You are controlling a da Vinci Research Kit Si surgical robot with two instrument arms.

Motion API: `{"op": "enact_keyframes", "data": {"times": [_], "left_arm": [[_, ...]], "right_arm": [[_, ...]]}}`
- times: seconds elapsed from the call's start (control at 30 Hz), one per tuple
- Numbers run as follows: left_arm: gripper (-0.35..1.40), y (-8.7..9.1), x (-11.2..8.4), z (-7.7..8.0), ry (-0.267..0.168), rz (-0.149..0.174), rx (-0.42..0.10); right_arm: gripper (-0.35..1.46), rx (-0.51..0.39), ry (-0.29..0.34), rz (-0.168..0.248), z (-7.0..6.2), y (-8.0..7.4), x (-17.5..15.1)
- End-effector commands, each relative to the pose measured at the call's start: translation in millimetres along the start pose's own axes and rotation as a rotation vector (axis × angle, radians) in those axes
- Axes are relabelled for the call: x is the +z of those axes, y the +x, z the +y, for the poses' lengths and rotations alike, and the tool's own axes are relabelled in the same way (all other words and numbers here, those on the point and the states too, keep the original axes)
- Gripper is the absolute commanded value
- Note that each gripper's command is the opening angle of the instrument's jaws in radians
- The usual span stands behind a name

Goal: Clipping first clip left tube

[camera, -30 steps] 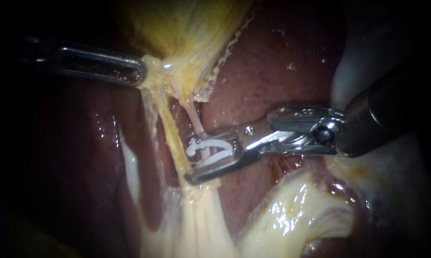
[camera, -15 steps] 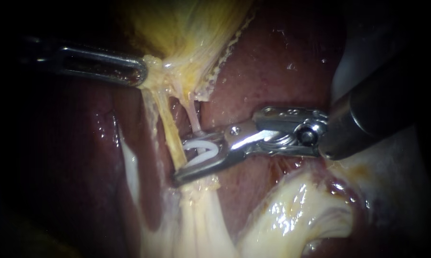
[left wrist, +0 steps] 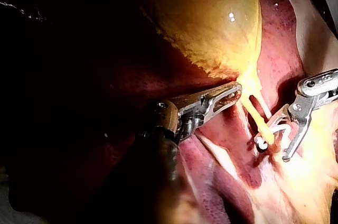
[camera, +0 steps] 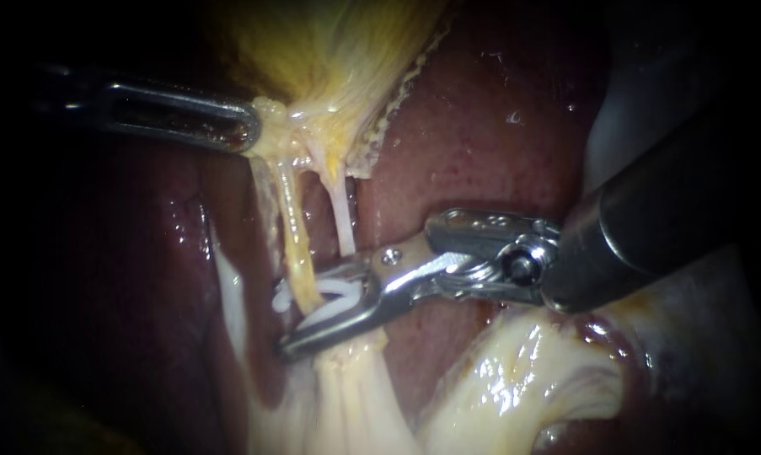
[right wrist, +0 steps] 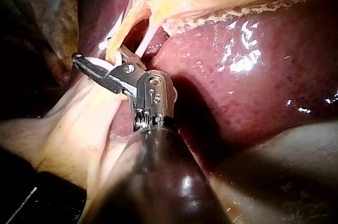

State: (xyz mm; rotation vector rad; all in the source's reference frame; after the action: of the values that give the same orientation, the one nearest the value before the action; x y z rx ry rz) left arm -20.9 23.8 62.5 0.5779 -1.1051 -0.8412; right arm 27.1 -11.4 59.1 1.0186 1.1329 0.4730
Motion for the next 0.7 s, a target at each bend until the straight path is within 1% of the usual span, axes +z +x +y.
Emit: {"op": "enact_keyframes", "data": {"times": [0.03,0.17,0.33,0.5,0.7], "left_arm": [[-0.35,0.0,0.0,0.0,0.002,0.001,-0.001],[-0.35,0.0,0.0,0.0,0.002,0.001,-0.001],[-0.35,0.0,0.0,-0.1,0.002,0.001,-0.001],[-0.35,0.0,0.0,-0.1,0.002,0.001,0.005],[-0.35,0.0,0.0,-0.1,0.002,0.001,0.006]], "right_arm": [[0.43,-0.003,0.001,-0.003,-0.2,-0.1,0.1],[0.43,0.003,0.008,-0.006,-1.0,-0.7,0.9],[0.42,0.010,0.016,-0.009,-1.8,-1.9,2.1],[0.40,0.027,0.021,-0.005,-1.7,-2.6,2.7],[0.36,0.036,0.022,-0.004,-1.4,-2.9,3.1]]}}
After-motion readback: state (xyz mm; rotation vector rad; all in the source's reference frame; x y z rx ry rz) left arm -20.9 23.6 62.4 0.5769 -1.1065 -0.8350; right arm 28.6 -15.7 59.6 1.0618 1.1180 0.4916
